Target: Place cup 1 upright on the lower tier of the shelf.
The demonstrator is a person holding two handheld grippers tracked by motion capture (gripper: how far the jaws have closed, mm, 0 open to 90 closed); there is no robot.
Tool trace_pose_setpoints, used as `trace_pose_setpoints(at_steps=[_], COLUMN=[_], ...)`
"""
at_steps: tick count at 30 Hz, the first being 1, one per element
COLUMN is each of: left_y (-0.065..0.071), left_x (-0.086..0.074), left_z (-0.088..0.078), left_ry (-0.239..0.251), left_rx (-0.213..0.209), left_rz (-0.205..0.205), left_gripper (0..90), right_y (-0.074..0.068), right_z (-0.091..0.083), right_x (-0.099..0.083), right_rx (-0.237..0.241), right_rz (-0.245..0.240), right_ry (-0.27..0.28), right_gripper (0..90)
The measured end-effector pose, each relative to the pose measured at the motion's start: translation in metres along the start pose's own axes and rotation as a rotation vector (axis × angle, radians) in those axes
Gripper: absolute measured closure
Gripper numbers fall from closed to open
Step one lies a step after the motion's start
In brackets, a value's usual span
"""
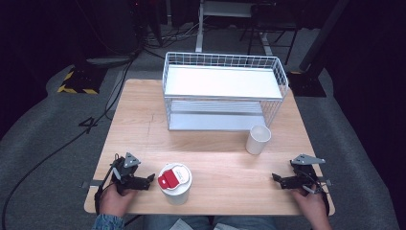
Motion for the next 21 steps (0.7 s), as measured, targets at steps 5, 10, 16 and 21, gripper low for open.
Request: trace_pose_setpoints(at_steps=[5, 10, 16, 21], left_y=[-0.0009, -0.0044, -0.0053, -0.0052], left_x=[0.0, 0.0011, 0.0016, 0.0017], left_z=[-0.0001, -0.0012, -0.0014, -0.0013], left_ry=[0.006, 0.022, 0.025, 0.025], left_rx=[0.007, 0.02, 0.028, 0.029], left_rz=[-0.005, -0.021, -0.022, -0.024], left_gripper=[1.0, 4.6, 6.4, 6.4], right_y=[0.0, 0.0, 0.0003, 0.0005], right_z=[0.0, 0.0, 0.0004, 0.0004], right_x=[0.0, 0.0, 0.0002, 0.0003], right_rx=[0.0, 0.0, 0.006, 0.006], right_rz=[0.0, 0.0, -0.005, -0.006], right_ry=[0.0, 0.0, 0.002, 0.001], right_gripper=[0.4, 0.4, 0.4, 0.4])
Point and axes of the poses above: each handheld gripper's, and its own axes: z roughly forward along the jaws, x roughly out of its top, y roughly to its right, the point moved 4 cm from there along z, roughly forward along the jaws, and after that the axes turned 14 degrees about -x, right-handed, at the moved point
